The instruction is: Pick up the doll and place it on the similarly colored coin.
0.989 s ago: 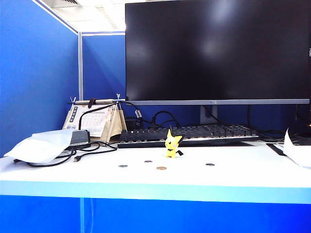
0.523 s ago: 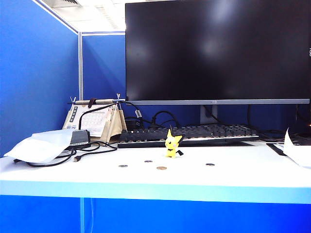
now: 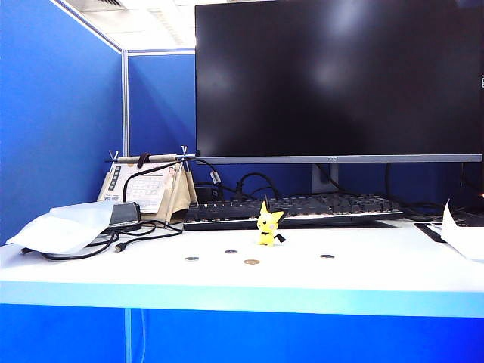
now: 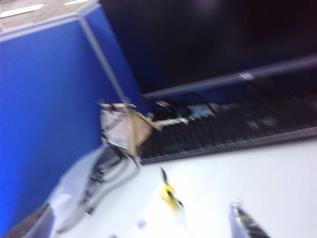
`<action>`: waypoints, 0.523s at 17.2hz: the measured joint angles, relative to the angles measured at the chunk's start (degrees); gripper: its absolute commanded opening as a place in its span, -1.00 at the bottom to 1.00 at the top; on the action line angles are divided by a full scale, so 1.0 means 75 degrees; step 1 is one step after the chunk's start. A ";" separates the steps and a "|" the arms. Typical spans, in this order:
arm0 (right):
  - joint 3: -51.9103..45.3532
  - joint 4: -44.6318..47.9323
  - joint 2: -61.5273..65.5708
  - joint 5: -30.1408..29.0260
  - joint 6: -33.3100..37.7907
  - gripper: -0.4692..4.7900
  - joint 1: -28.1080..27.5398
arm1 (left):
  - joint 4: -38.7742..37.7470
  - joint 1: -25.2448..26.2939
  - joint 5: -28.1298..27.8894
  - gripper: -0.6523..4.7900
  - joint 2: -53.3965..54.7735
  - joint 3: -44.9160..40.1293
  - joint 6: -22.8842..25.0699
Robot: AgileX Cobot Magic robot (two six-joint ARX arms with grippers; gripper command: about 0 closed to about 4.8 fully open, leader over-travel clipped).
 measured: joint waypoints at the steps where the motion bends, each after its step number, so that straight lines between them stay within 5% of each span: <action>1: 0.0449 0.0204 0.0641 -0.0160 0.0000 1.00 0.0003 | 0.0003 0.0000 0.0000 -0.65 0.0000 0.0000 0.0000; 9: 0.3730 0.0816 0.5659 -0.1113 -0.0221 1.00 0.1279 | 0.0000 0.0000 -0.0003 -0.65 0.0000 0.0000 0.0000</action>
